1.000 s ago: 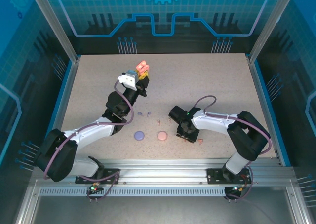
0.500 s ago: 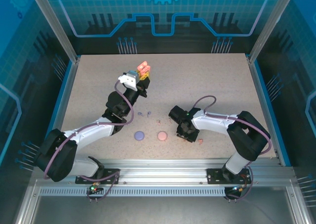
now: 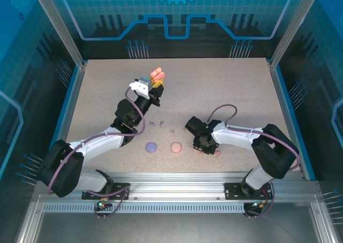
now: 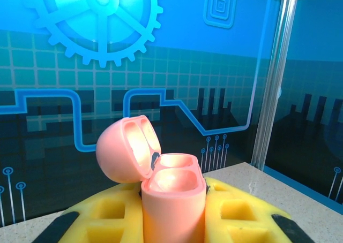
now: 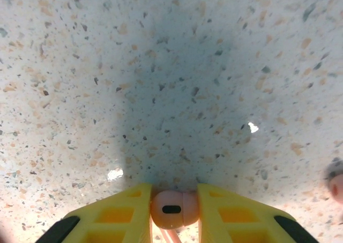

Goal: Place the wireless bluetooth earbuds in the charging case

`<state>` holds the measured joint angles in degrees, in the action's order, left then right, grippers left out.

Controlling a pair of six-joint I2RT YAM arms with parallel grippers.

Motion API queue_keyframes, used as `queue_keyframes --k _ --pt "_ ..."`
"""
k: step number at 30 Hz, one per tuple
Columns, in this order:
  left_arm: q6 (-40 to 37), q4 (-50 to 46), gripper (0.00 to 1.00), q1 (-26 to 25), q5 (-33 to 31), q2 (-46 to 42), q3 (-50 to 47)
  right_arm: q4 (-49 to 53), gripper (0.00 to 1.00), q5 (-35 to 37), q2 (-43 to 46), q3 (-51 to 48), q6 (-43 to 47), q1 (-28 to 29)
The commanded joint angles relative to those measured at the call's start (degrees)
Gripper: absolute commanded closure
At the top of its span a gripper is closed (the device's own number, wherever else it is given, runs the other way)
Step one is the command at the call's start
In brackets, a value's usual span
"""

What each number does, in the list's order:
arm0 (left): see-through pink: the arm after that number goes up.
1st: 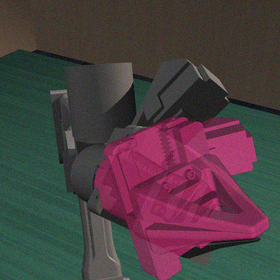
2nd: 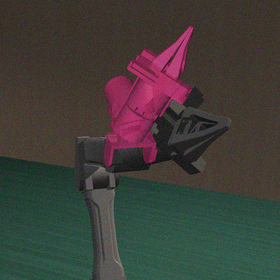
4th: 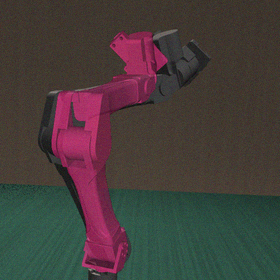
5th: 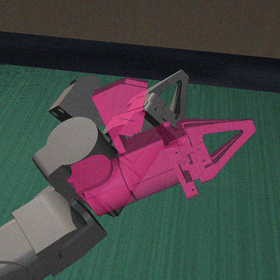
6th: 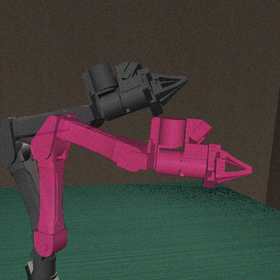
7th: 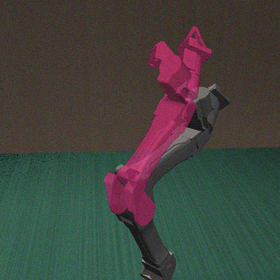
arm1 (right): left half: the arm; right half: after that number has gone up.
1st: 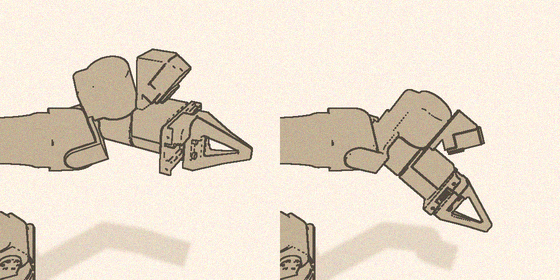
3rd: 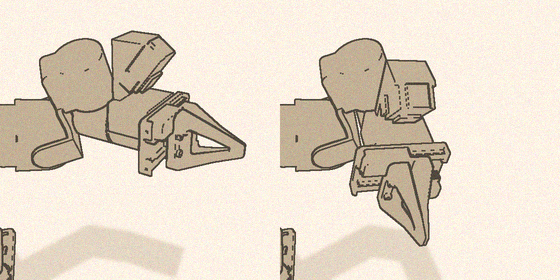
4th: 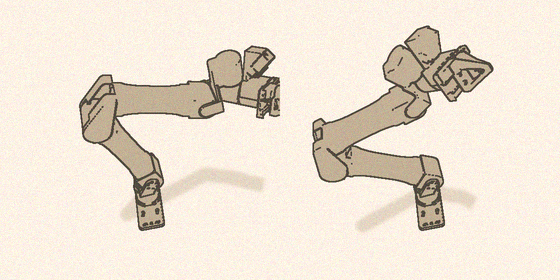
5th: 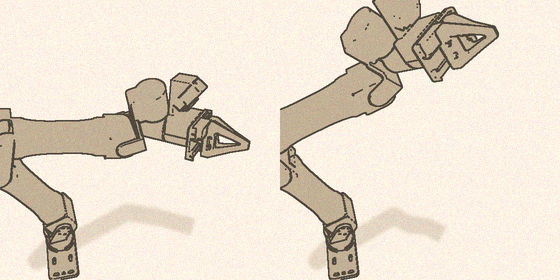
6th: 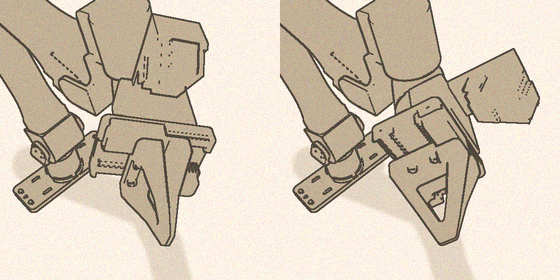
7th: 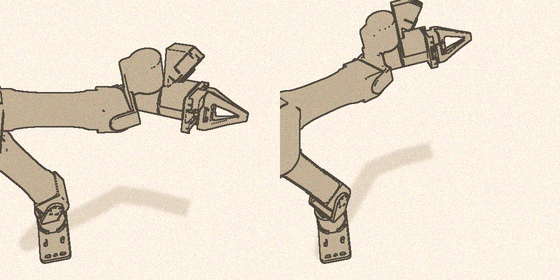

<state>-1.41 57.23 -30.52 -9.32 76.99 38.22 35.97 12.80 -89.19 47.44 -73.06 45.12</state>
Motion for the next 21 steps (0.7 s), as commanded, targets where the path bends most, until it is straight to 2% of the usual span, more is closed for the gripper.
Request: queue_keyframes --k 1,5,11,15,21 --pt "1.40 0.43 1.00 0.39 2.10 -1.38 2.38 -1.18 0.76 5.81 5.23 -1.06 4.40 0.56" --pt "1.67 0.03 1.00 0.33 3.50 -2.23 2.73 -4.15 0.76 9.72 12.02 -0.60 10.95 0.62" --pt "1.86 -0.94 1.00 0.36 5.75 -3.77 3.04 -13.22 0.77 13.24 23.54 1.25 25.85 0.50" --pt "1.83 -1.11 1.00 0.29 7.03 -4.13 3.34 -20.55 0.77 11.94 29.32 2.66 34.68 -0.62" --pt "2.29 -1.32 1.00 -0.01 8.74 -3.54 4.85 -29.98 0.77 6.83 31.88 10.16 42.33 -2.41"
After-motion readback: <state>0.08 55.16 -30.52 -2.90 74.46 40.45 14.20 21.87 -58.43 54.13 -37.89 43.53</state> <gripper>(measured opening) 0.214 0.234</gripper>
